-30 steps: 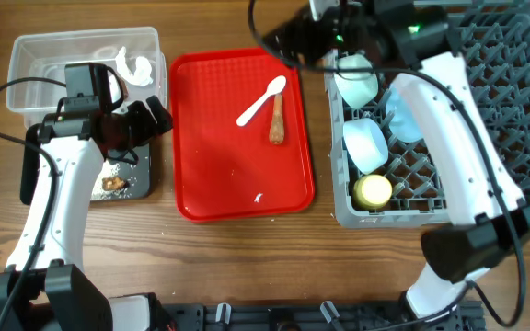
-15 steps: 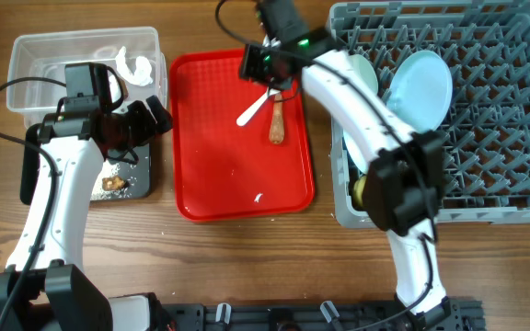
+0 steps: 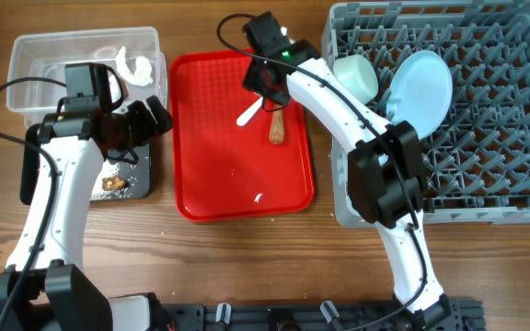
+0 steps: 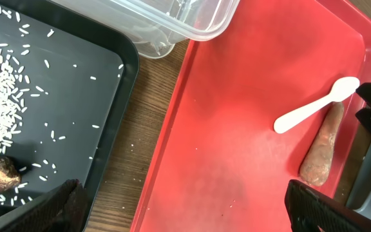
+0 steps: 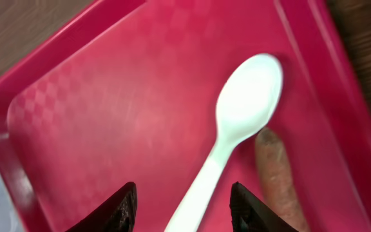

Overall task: Sort waste into correct bins and load items into the dishwasher rack
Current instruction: 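Reach the right gripper to the white spoon and grasp it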

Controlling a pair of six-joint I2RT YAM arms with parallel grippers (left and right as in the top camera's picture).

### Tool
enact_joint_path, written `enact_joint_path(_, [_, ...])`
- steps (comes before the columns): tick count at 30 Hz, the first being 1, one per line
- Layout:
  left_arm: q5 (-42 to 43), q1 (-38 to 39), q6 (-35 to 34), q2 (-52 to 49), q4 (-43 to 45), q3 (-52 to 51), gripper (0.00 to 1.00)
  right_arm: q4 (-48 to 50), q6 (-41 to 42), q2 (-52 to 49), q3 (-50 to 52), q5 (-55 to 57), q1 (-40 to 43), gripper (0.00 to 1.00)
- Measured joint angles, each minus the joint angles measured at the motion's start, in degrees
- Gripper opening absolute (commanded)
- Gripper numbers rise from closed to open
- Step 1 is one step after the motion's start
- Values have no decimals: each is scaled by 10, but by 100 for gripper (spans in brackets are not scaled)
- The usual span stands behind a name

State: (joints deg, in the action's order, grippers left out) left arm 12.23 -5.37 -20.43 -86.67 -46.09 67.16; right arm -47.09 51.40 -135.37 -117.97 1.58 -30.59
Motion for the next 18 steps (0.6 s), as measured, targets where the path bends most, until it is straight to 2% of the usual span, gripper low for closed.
enact_joint_path(5, [0,0,0,0,0,0,100,20,7,0,14,12,0,48])
enact_joint_path(18, [0,0,0,0,0,0,100,49,43,-30,37,17,0,40])
